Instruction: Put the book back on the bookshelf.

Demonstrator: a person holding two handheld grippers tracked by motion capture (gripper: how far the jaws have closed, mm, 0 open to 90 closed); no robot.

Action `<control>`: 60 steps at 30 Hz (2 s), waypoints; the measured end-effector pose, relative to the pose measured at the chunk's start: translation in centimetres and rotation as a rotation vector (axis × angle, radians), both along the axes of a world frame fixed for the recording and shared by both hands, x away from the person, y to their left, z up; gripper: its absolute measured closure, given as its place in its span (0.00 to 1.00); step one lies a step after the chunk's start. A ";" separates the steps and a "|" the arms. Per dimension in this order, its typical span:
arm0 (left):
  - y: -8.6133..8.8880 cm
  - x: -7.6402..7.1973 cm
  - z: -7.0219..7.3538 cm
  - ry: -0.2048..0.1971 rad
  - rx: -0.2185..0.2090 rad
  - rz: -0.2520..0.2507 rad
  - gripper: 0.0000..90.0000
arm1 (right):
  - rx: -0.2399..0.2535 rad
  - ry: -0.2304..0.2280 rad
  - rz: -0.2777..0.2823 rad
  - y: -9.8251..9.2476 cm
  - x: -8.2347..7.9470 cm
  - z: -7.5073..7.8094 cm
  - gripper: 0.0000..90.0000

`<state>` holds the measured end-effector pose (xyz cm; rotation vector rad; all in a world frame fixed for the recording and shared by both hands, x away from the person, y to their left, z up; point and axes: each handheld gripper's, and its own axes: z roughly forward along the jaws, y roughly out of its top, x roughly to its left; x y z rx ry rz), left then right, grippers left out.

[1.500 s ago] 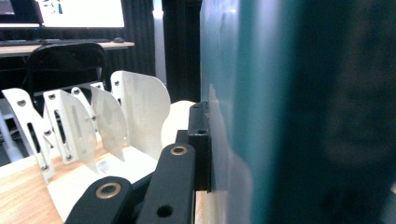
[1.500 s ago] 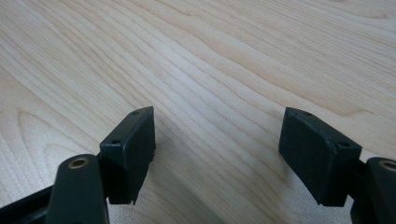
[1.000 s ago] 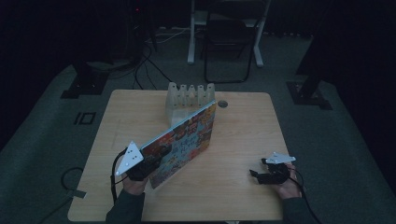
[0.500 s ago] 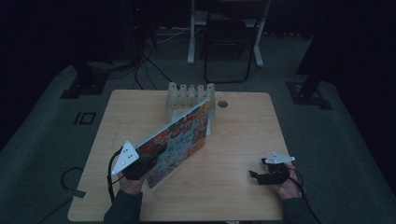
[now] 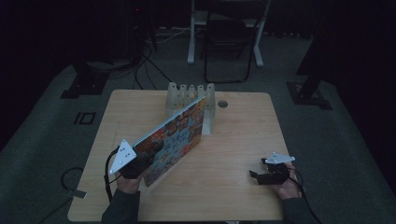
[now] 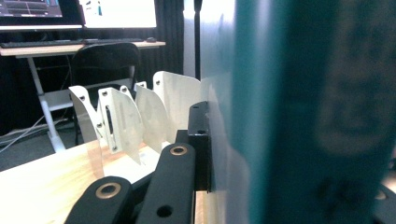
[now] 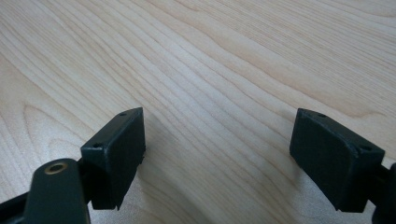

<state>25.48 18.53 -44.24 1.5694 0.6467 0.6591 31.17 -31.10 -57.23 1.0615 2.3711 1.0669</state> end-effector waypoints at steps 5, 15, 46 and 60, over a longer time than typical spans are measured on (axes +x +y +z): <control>0.2 0.0 0.1 -0.001 -0.005 0.016 0.90 | 0.000 0.000 0.001 0.0 0.0 0.0 0.20; 0.5 0.1 0.1 0.008 -0.011 0.043 0.90 | 0.000 0.000 0.000 0.0 0.0 0.0 0.20; 1.4 0.1 0.4 -0.008 -0.045 0.162 0.90 | 0.000 0.000 0.002 0.0 0.0 0.0 0.19; 1.4 0.4 0.4 0.007 -0.042 0.203 0.90 | 0.000 0.000 0.002 0.0 0.0 0.0 0.19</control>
